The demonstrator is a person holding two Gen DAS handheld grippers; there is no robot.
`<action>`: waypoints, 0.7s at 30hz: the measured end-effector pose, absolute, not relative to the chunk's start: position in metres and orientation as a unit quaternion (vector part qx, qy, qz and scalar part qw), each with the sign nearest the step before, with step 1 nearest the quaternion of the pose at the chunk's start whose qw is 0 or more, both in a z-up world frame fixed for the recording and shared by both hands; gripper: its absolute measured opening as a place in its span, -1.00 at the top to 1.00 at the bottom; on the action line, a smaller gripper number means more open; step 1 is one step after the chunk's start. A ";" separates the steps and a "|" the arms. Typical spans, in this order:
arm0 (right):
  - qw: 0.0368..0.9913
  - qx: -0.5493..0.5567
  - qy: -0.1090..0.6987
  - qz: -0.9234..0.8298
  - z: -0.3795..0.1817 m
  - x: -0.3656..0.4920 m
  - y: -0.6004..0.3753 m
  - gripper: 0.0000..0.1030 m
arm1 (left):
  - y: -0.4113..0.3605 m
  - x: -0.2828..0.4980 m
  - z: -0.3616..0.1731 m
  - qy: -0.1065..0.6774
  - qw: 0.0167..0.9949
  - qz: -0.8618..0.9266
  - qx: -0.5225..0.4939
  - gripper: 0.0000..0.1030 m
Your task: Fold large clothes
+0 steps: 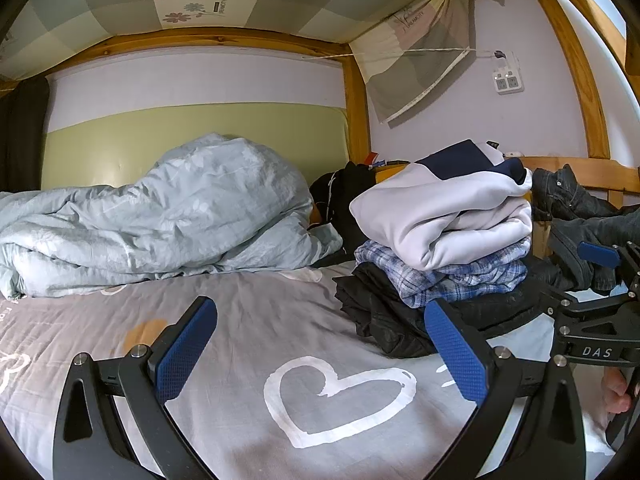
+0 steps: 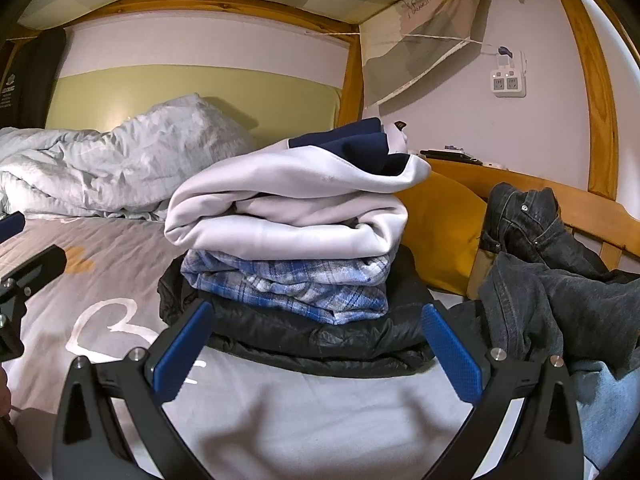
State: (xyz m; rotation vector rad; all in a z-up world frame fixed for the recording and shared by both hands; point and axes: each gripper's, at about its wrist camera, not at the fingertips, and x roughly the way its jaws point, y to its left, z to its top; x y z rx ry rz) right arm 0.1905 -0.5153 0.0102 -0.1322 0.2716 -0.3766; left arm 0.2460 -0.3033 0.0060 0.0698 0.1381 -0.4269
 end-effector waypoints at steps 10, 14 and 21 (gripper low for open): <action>0.971 -0.064 0.134 -0.186 0.010 0.190 -0.515 -1.00 | -0.304 0.246 0.006 0.067 0.974 -0.211 0.034 -1.00; 0.971 -0.065 0.134 -0.186 0.010 0.190 -0.515 -1.00 | -0.304 0.246 0.006 0.068 0.974 -0.211 0.036 -1.00; 0.972 -0.063 0.132 -0.186 0.010 0.190 -0.515 -1.00 | -0.304 0.246 0.006 0.068 0.974 -0.211 0.035 -1.00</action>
